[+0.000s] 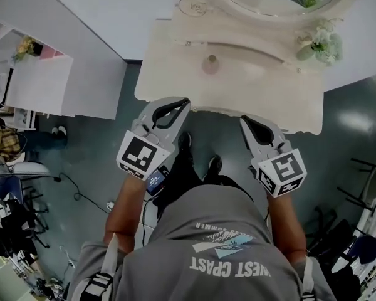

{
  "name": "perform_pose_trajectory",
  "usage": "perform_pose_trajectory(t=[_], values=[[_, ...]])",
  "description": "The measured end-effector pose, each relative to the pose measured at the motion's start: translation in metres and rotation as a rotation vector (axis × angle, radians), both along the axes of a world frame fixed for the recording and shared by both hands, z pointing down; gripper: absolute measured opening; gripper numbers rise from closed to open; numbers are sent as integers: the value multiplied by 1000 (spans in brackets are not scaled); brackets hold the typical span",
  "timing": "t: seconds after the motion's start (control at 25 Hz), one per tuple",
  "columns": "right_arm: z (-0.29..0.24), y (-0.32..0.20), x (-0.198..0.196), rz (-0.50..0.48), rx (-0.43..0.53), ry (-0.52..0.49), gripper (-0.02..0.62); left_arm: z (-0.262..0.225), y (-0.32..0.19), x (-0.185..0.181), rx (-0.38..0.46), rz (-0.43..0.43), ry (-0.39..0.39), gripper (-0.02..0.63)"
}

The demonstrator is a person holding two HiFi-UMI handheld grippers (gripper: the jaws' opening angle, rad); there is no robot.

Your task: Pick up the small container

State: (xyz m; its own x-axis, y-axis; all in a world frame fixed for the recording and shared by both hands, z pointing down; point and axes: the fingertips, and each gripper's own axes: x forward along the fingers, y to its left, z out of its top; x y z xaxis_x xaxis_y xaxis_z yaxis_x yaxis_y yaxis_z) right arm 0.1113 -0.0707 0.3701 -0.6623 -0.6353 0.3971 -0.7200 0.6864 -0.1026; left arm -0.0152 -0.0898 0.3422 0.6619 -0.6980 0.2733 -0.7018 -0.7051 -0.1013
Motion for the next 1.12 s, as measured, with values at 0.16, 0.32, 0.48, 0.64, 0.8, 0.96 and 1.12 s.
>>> perform_pose_trajectory(t=[0.16,0.32,0.48,0.64,0.8,0.96,1.12], values=[[15,-16,-5,37,-29,7,2,13,-19,-5,-6,36,-2,3],[28,-31,-10,52,-56,12,2,28,-34,-10,-33,54,3,3],[38,-48,-16,63,-72,15,2,40,-48,-16,-58,62,7,3],[48,-67,-21,78,-85,17,2,52,-62,-20,-79,71,12,3],[57,-75,-27,89,-99,16,2,60,-67,-25,-96,82,12,3],[65,-85,-32,99,-112,19,2,65,-73,-27,-128,83,28,3],[80,-98,-38,96,-129,21,2,78,-80,-32,-165,75,30,3]])
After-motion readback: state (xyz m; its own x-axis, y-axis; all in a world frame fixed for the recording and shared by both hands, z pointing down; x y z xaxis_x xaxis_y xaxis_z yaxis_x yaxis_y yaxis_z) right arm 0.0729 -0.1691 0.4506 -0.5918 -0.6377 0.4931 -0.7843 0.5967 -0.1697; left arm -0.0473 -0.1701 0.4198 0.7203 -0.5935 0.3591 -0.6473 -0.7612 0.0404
